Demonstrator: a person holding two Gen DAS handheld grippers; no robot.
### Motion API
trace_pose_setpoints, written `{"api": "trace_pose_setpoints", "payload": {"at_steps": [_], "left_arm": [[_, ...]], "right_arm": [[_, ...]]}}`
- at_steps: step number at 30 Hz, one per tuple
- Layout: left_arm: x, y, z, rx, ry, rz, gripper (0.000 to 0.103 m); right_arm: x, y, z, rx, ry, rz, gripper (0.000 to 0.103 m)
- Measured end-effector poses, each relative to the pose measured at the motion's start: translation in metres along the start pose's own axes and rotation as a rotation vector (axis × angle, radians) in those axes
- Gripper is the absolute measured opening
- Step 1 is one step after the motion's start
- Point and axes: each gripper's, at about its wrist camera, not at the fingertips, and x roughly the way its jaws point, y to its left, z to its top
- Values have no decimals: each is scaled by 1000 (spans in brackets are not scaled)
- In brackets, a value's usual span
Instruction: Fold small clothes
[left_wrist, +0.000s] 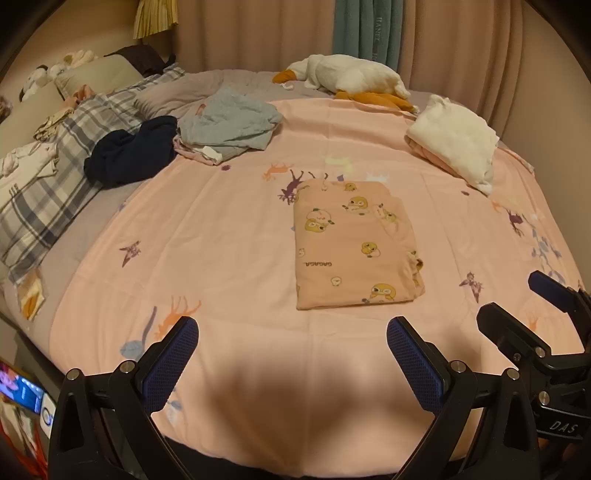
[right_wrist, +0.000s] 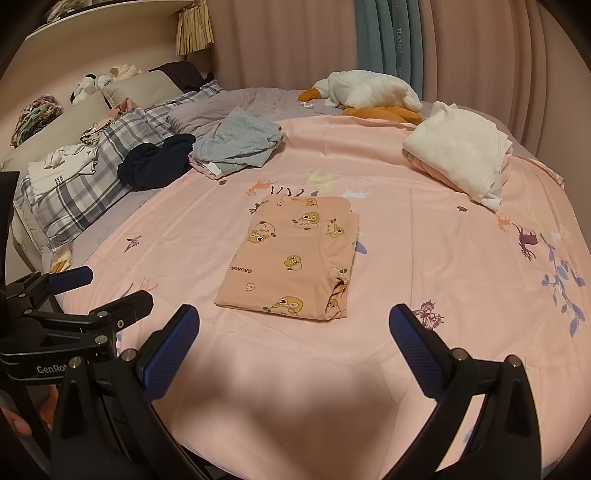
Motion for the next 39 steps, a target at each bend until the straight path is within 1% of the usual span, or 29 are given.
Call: {"api": "trace_pose_setpoints", "payload": {"at_steps": [22,39], "left_arm": [[-3,1,-1,-2,-6,18,101],[-3,0,-1,1,-7,18,101]], "right_arm": [[-1,2,0,-12,-2,7,103],[-1,2,0,-13,1,9,103]]}}
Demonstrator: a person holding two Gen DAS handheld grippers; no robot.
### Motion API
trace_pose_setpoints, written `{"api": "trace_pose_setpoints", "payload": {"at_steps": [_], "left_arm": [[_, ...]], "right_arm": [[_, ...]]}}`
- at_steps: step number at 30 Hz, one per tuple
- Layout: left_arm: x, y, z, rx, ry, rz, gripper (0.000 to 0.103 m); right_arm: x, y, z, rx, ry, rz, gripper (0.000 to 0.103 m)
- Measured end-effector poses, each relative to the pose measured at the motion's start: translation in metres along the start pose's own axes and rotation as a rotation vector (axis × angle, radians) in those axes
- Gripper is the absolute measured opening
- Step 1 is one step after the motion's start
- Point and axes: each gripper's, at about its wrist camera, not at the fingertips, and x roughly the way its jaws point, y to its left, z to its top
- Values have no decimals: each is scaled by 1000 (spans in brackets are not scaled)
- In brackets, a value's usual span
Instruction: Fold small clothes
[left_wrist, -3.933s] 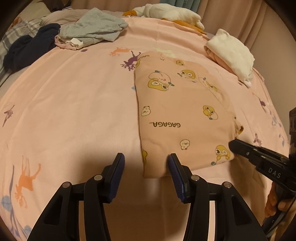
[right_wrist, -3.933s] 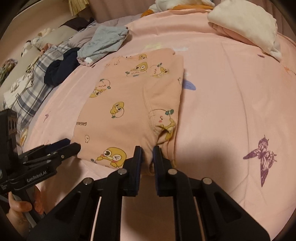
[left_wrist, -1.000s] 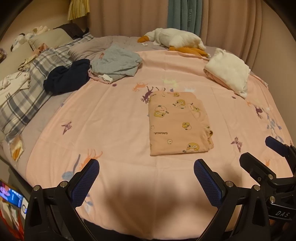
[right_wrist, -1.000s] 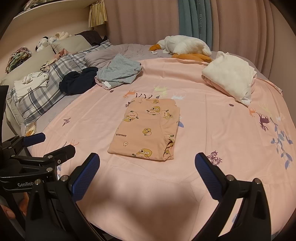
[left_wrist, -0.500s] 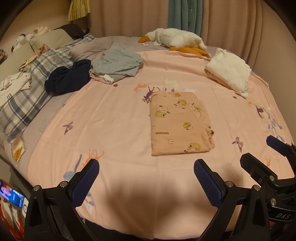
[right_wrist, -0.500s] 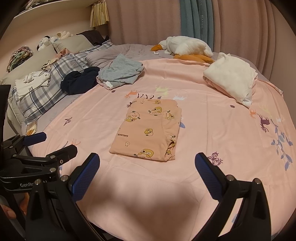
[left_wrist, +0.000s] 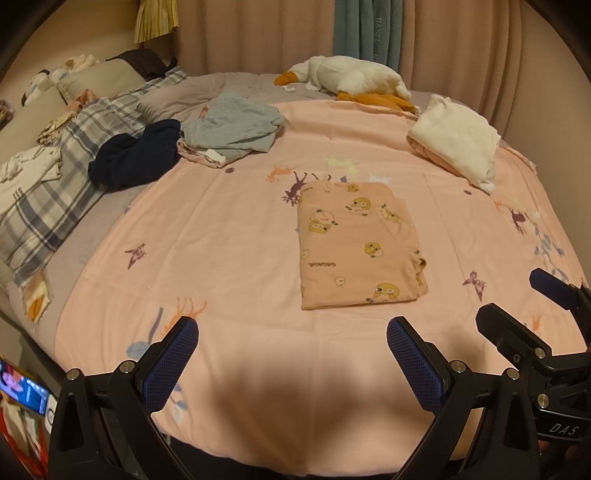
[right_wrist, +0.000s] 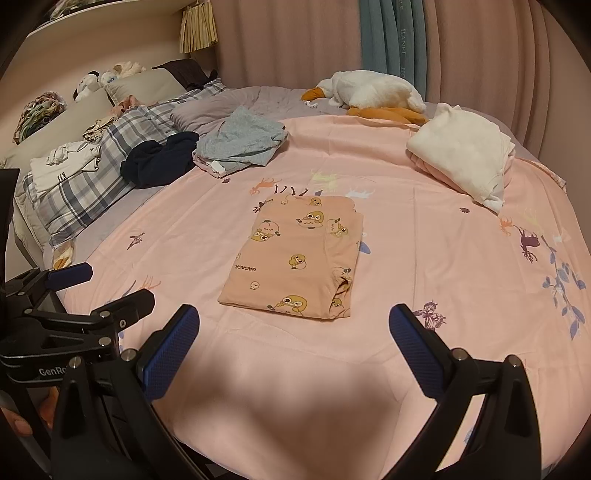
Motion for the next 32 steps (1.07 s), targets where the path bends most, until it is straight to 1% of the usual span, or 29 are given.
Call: {"api": "trace_pose_setpoints", "payload": {"at_steps": [32], "left_arm": [[0,0,0,1,0,2,101]], "right_arm": [[2,1,0,0,9,2,103]]}}
